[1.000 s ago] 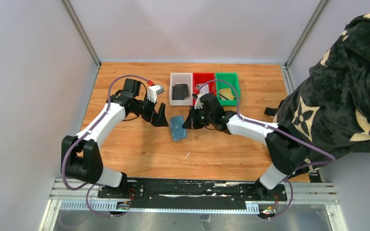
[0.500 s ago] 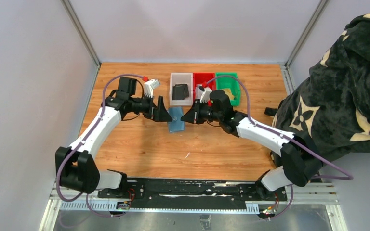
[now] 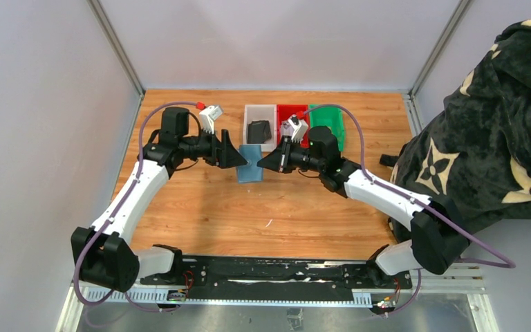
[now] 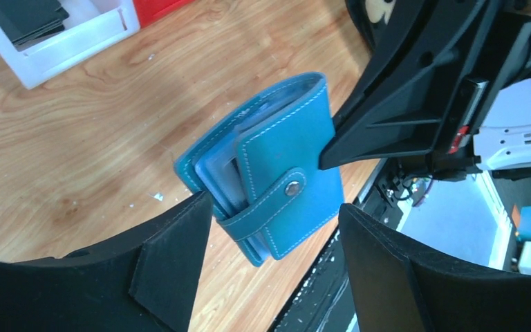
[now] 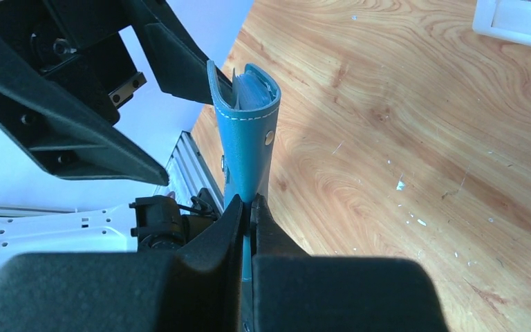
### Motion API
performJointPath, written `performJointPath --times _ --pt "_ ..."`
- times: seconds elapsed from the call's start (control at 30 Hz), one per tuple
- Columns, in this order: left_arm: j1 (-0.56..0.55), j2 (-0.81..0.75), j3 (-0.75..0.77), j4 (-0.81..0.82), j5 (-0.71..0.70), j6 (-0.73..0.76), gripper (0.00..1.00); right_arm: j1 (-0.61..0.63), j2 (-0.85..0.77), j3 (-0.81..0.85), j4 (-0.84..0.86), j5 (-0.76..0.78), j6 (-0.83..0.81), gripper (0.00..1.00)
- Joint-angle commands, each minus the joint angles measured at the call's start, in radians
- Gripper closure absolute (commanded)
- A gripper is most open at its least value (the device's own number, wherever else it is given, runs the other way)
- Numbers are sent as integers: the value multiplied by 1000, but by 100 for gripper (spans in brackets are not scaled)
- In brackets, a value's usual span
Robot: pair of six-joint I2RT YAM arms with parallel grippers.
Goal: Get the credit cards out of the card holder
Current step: Pick up the card holder from the center of the board.
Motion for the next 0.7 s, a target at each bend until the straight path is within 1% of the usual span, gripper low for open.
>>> performJointPath --times 0.0,0.2,0.27,0.33,0.43,0.53,0.67 --pt "-8 -7 20 -12 -54 21 24 -13 -49 -8 35 -17 18 100" --pt "-6 -16 67 -70 -135 97 26 -16 -76 -6 -4 -5 -6 100" --pt "-6 -24 66 -69 -138 105 23 -16 -72 -4 1 -9 -3 100" --pt "-6 -28 60 -55 -95 75 19 -15 -60 1 13 -21 5 100" --pt "-6 -23 47 -11 -13 -17 17 -14 -44 8 30 -31 20 100" --pt "-6 -17 29 35 58 -88 17 -13 -35 12 51 -35 34 100" --pt "-7 -15 16 57 77 -115 21 -12 -34 21 65 -42 44 100"
